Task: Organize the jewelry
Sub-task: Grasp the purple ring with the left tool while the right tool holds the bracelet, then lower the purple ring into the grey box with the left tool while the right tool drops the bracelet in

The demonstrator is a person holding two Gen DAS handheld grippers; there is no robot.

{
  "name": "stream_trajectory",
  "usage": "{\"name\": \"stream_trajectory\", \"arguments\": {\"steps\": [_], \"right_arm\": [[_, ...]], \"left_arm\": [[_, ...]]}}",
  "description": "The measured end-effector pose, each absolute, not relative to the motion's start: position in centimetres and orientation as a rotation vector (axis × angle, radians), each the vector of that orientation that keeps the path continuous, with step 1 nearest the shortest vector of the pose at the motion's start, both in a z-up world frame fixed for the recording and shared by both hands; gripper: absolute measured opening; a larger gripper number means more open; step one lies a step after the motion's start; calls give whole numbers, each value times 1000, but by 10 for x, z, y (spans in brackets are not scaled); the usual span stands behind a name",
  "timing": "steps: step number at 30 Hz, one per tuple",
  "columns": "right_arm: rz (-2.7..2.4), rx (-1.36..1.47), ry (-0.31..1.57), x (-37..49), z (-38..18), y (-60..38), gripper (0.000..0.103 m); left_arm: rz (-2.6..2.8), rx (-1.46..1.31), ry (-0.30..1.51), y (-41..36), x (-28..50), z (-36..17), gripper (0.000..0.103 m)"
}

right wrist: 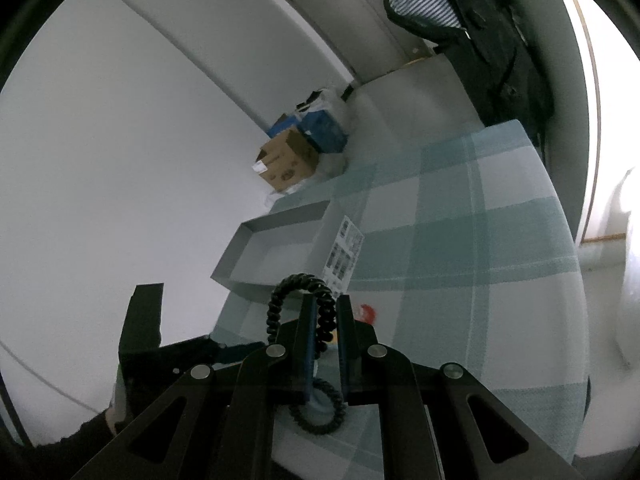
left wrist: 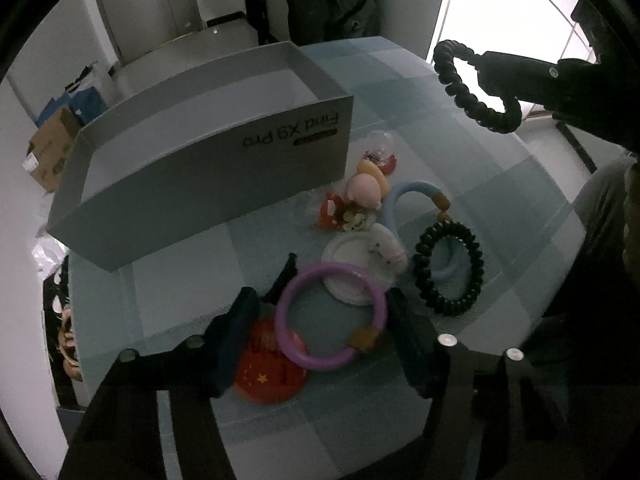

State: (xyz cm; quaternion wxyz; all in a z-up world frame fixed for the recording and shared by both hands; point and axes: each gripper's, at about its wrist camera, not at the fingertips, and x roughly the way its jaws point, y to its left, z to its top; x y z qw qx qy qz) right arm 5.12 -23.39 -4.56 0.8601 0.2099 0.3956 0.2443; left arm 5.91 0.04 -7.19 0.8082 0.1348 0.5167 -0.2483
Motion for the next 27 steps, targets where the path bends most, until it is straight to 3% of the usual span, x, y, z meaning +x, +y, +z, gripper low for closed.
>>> {"name": "stream_trajectory", "arguments": {"steps": [8,27], "right_arm": [[504,443,822,49,-45,-235,9],[566,415,785,68,-16,-211,9]], "left_arm": [[-510,267,1093,-1,51,-66,46],[-497,-91,868,32,62,8,46]]}}
